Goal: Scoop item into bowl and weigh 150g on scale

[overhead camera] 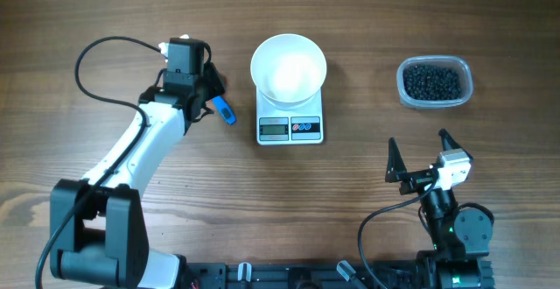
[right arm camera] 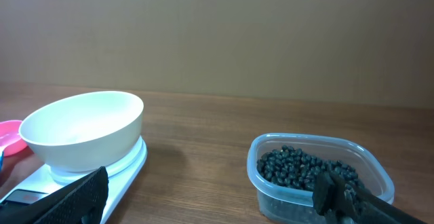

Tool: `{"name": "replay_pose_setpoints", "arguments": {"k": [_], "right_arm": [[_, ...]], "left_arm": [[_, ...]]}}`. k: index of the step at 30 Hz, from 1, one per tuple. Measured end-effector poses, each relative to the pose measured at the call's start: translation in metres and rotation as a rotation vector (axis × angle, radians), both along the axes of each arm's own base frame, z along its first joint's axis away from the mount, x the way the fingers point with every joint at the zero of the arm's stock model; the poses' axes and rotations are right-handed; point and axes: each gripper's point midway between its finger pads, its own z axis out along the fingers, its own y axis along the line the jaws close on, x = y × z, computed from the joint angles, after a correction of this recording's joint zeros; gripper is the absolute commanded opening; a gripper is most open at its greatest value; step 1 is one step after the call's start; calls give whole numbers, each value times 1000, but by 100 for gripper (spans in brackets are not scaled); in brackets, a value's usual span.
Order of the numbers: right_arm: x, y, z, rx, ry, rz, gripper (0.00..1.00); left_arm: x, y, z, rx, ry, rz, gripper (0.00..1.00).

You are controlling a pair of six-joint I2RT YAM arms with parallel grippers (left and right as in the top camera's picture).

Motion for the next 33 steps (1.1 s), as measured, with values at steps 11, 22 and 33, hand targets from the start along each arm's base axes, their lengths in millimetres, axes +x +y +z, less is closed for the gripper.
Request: {"name": "replay_pose_setpoints", "arguments": {"k": [11, 22, 33], "right_arm": [[0, 0, 0, 0, 0, 0, 100], [0, 0, 0, 0, 0, 0, 100], [0, 0, 0, 0, 0, 0, 100]], "left_arm": [[-19, 2, -7, -50, 111, -13, 33], [-23, 1, -30, -57, 178, 1, 78], [-25, 2, -31, -58, 187, 5, 83]]}}
